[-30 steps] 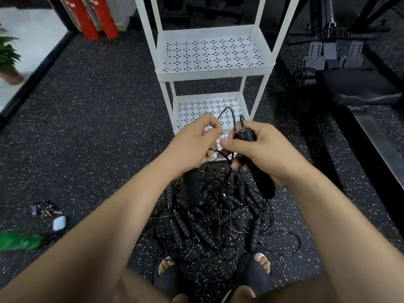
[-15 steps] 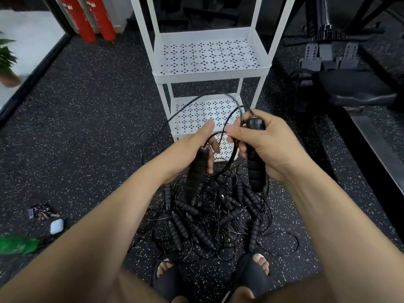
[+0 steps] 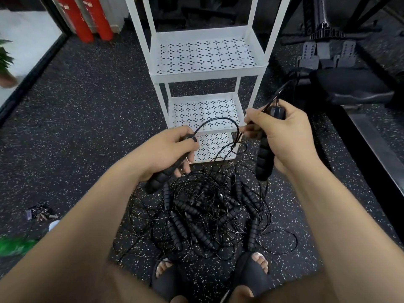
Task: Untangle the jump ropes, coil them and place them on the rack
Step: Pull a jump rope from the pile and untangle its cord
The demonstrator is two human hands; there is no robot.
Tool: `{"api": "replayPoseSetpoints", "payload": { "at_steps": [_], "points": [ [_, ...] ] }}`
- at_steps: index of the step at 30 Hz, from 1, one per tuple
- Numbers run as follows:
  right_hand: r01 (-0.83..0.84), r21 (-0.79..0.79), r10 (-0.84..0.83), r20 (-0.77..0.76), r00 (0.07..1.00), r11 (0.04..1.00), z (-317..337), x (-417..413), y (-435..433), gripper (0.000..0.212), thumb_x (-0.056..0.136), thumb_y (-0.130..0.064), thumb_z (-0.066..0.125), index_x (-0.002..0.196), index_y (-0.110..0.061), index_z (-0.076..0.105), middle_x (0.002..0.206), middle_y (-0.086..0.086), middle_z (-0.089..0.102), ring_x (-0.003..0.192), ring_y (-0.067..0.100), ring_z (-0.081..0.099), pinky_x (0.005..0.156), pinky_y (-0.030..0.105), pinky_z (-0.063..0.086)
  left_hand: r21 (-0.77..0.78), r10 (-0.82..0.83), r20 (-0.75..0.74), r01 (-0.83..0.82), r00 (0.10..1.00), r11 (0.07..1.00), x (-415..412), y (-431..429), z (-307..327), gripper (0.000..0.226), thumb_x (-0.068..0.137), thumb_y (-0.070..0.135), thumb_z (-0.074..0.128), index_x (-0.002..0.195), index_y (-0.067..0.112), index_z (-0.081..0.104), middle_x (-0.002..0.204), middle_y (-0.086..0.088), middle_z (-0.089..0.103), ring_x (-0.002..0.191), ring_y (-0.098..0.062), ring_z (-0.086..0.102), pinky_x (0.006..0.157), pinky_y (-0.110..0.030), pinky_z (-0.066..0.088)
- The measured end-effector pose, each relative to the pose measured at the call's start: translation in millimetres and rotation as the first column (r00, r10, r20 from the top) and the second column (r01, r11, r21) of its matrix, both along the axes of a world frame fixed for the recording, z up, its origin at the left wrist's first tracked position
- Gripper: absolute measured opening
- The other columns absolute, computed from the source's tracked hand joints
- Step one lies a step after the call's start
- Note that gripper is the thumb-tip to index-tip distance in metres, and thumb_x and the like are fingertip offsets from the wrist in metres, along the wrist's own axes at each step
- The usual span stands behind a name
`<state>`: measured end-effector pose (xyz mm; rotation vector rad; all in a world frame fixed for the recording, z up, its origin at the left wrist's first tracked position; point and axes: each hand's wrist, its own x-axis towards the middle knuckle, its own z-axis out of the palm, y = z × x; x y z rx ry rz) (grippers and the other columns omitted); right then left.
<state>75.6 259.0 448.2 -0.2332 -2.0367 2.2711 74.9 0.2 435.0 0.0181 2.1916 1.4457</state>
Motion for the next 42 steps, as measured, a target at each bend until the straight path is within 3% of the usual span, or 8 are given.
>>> {"api": "replayPoseSetpoints", "payload": {
  "at_steps": [5, 9, 13, 18, 21, 25, 34, 42],
  "points": [
    [-0.002, -0.073, 0.004, 0.022, 1.000, 0.997, 4.0, 2.0, -3.9, 0.020, 0.096, -0.009, 0.080, 0.102, 0.001, 0.064, 0.089, 0.020, 0.074, 0.079, 0.034, 0.080, 0.071, 0.034, 0.062, -0.308, -0.260, 0.155, 0.297, 0.953, 0.904, 12.8, 3.6, -1.8, 0.015, 0.102, 0.019, 0.057, 0.111, 0.016, 0.069, 0.100, -0.009, 0.076, 0.071, -0.013, 0.070, 0.060, -0.031, 0.058],
    [-0.018, -0.141, 0.023, 0.035, 0.999, 0.990, 9.5, 5.3, -10.2, 0.018, 0.097, -0.006, 0.078, 0.101, 0.000, 0.062, 0.088, 0.020, 0.074, 0.077, 0.031, 0.079, 0.069, 0.030, 0.061, -0.262, -0.224, 0.085, 0.238, 0.971, 0.935, 11.4, 21.4, -14.9, 0.015, 0.106, 0.026, 0.055, 0.108, 0.017, 0.067, 0.097, -0.005, 0.073, 0.067, -0.011, 0.067, 0.058, -0.032, 0.057],
    [-0.051, -0.179, 0.064, 0.065, 0.996, 0.982, 15.1, 8.9, -13.8, 0.019, 0.097, -0.008, 0.079, 0.101, -0.001, 0.062, 0.089, 0.019, 0.075, 0.079, 0.029, 0.080, 0.067, 0.027, 0.060, -0.215, -0.137, 0.001, 0.134, 0.991, 0.967, 4.0, 39.6, -24.7, 0.046, 0.105, 0.057, 0.056, 0.099, 0.015, 0.072, 0.094, 0.002, 0.073, 0.072, -0.009, 0.073, 0.055, -0.031, 0.059],
    [-0.103, -0.222, 0.127, 0.099, 0.987, 0.970, 18.9, 13.5, -20.7, 0.017, 0.097, -0.009, 0.079, 0.099, -0.005, 0.062, 0.093, 0.021, 0.074, 0.077, 0.026, 0.079, 0.064, 0.026, 0.060, -0.023, -0.040, -0.045, 0.039, 0.998, 0.999, 5.5, 58.2, -36.2, 0.032, 0.090, 0.043, 0.085, 0.098, 0.016, 0.070, 0.074, 0.006, 0.073, 0.069, -0.016, 0.071, 0.054, -0.033, 0.057],
    [-0.114, -0.252, 0.147, 0.116, 0.982, 0.961, 20.2, 14.7, -23.7, 0.017, 0.096, -0.009, 0.079, 0.101, -0.004, 0.063, 0.093, 0.021, 0.074, 0.076, 0.025, 0.078, 0.063, 0.027, 0.060, 0.092, 0.034, -0.108, -0.024, 0.994, 0.995, 7.4, 68.0, -35.7, 0.035, 0.082, 0.037, 0.091, 0.110, 0.028, 0.071, 0.082, 0.004, 0.074, 0.066, -0.017, 0.065, 0.056, -0.036, 0.056],
    [-0.104, -0.257, 0.132, 0.094, 0.987, 0.961, 20.2, 14.1, -21.2, 0.017, 0.096, -0.009, 0.079, 0.101, -0.004, 0.063, 0.092, 0.020, 0.075, 0.078, 0.025, 0.079, 0.064, 0.029, 0.061, -0.016, -0.022, -0.220, 0.019, 0.975, 1.000, 5.8, 68.8, -31.9, 0.037, 0.089, 0.033, 0.087, 0.119, 0.034, 0.067, 0.074, 0.009, 0.071, 0.049, -0.012, 0.061, 0.049, -0.030, 0.053],
    [0.029, -0.244, -0.023, 0.026, 0.999, 0.969, 19.8, 10.0, -1.6, 0.024, 0.095, -0.011, 0.081, 0.101, -0.004, 0.059, 0.095, 0.024, 0.073, 0.078, 0.027, 0.077, 0.067, 0.030, 0.058, -0.179, -0.065, -0.262, 0.018, 0.963, 0.984, -5.2, 36.2, -23.3, 0.022, 0.087, 0.041, 0.088, 0.091, 0.030, 0.070, 0.073, 0.012, 0.067, 0.056, 0.000, 0.056, 0.060, -0.018, 0.048],
    [-0.250, 0.066, 0.223, 0.279, 0.934, 0.966, 6.4, 19.6, -15.0, 0.045, 0.079, -0.030, 0.095, 0.104, -0.003, 0.069, 0.083, 0.009, 0.072, 0.061, 0.020, 0.064, 0.051, 0.030, 0.051, 0.032, 0.141, -0.331, -0.139, 0.933, 0.990, -1.8, 41.4, -15.3, 0.022, 0.086, 0.030, 0.090, 0.091, 0.019, 0.072, 0.067, 0.009, 0.062, 0.057, -0.007, 0.049, 0.055, -0.018, 0.044]
  ]
}}
